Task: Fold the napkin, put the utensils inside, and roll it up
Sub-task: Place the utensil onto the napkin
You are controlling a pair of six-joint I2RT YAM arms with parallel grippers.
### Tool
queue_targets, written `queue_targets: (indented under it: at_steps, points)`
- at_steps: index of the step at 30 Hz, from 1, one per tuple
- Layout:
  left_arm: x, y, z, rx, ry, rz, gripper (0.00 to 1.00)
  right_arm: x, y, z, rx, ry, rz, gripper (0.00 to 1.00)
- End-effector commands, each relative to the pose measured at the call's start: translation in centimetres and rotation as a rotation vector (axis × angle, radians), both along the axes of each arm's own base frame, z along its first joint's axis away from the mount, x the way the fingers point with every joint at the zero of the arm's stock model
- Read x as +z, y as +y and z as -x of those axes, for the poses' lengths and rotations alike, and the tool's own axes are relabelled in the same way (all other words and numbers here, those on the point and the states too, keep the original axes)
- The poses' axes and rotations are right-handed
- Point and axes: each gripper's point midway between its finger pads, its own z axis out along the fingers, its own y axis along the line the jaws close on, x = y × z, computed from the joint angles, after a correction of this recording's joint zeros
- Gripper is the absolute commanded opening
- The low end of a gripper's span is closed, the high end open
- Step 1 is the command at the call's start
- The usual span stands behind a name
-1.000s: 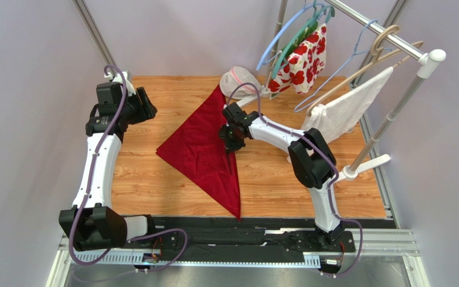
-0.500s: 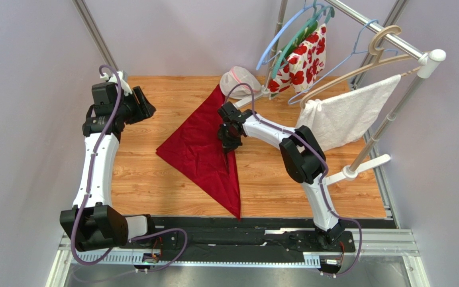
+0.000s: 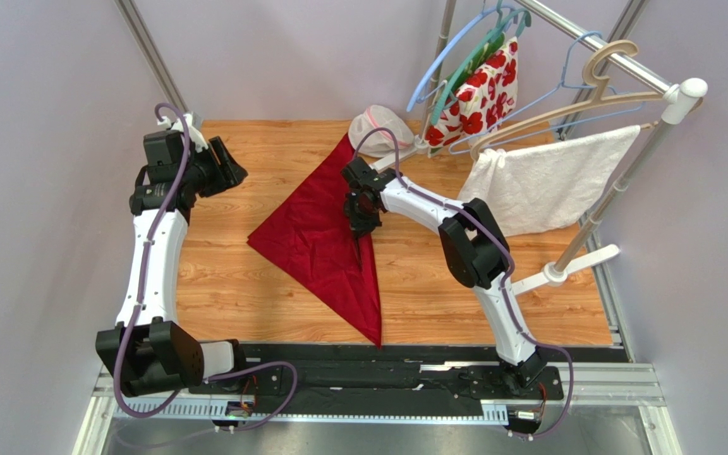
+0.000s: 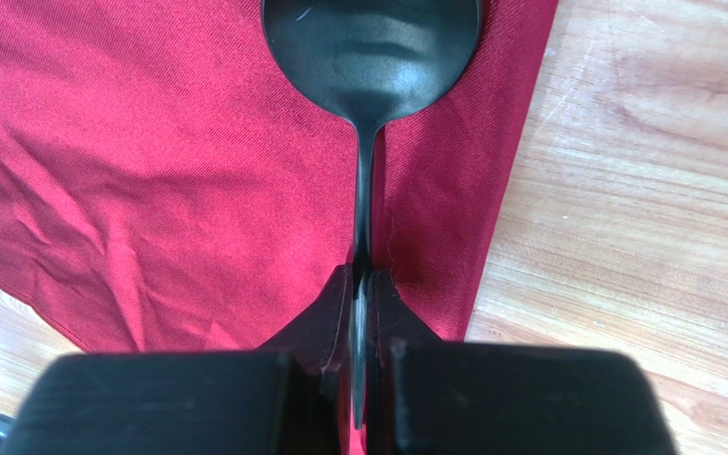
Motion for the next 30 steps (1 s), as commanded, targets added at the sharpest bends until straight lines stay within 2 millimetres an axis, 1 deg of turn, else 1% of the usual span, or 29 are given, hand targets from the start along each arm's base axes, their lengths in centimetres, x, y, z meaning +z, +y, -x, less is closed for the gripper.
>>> queue_targets:
  at_steps: [1,3,4,7,8,10,11,13,14,15,17,18,19,20,21,22,23,24,25,26,27,28,29,30]
  points:
    - [0.5,-0.1,-0.5,-0.011,-0.027,0.019,0.62,1.5,0.7,-1.0,0.021,-0.041,-0.02,0.17]
    - [0.4,-0.1,-0.4,-0.01,-0.025,0.022,0.62,2.2,1.3,-0.8,0.059,-0.045,-0.042,0.24]
    - [0.4,0.0,-0.4,-0.011,-0.026,0.019,0.62,3.0,1.6,-0.9,0.074,-0.061,-0.055,0.34]
    - [0.4,0.1,-0.5,-0.007,-0.027,0.018,0.62,4.1,2.2,-0.7,0.127,-0.087,-0.069,0.44]
    - [0.4,0.0,-0.5,-0.009,-0.027,0.02,0.62,5.0,2.4,-0.7,0.134,-0.1,-0.082,0.45]
    - [0.3,0.0,-0.5,-0.01,-0.024,0.022,0.62,5.8,2.8,-0.2,0.163,-0.109,-0.105,0.46]
    - [0.3,0.0,-0.5,-0.009,-0.026,0.023,0.62,7.5,3.0,0.1,0.177,-0.136,-0.128,0.46]
    - [0.1,-0.1,-0.6,-0.014,-0.02,0.028,0.62,8.1,2.9,1.6,0.226,-0.139,-0.139,0.47]
    - [0.1,-0.1,-0.6,-0.015,-0.02,0.026,0.62,10.2,2.6,2.4,0.243,-0.171,-0.16,0.47]
    - [0.1,0.0,-0.6,-0.012,-0.02,0.026,0.62,9.1,1.4,4.0,0.254,-0.137,-0.135,0.47]
    - [0.2,0.0,-0.5,-0.011,-0.022,0.025,0.62,9.1,-0.2,5.8,0.255,-0.121,-0.123,0.48]
    - [0.3,0.0,-0.5,-0.011,-0.025,0.024,0.62,8.7,-2.3,8.2,0.245,-0.092,-0.109,0.48]
    - [0.3,0.0,-0.5,-0.012,-0.025,0.025,0.62,8.6,-3.1,9.2,0.216,-0.074,-0.114,0.48]
    - [0.3,0.0,-0.4,-0.012,-0.025,0.025,0.62,8.2,-4.0,10.7,0.2,-0.046,-0.119,0.48]
    - [0.3,0.0,-0.4,-0.012,-0.024,0.028,0.62,9.7,-4.4,11.7,0.191,-0.07,-0.166,0.48]
    - [0.3,-0.1,-0.4,-0.012,-0.024,0.03,0.62,7.3,-6.1,14.2,0.178,-0.003,-0.148,0.49]
    - [0.3,-0.1,-0.4,-0.014,-0.024,0.033,0.62,7.3,-6.0,15.7,0.149,0.04,-0.194,0.49]
    - [0.3,-0.2,-0.4,-0.018,-0.024,0.039,0.62,7.5,-5.7,16.3,0.141,0.034,-0.239,0.49]
    - [0.4,-0.3,-0.4,-0.02,-0.027,0.04,0.62,6.6,-6.6,18.5,0.138,0.067,-0.252,0.49]
    - [0.4,-0.3,-0.4,-0.02,-0.026,0.04,0.61,6.6,-6.3,19.6,0.114,0.102,-0.285,0.49]
    - [0.3,-0.4,-0.4,-0.021,-0.025,0.045,0.61,6.5,-6.0,20.0,0.106,0.099,-0.317,0.49]
    - [0.3,-0.3,-0.4,-0.019,-0.027,0.042,0.61,6.5,-5.7,21.0,0.116,0.106,-0.336,0.49]
    - [0.3,-0.3,-0.4,-0.021,-0.027,0.042,0.61,5.4,-6.1,22.3,0.115,0.145,-0.339,0.49]
    - [0.4,-0.3,-0.3,-0.019,-0.029,0.039,0.61,5.7,-5.4,22.3,0.094,0.146,-0.38,0.49]
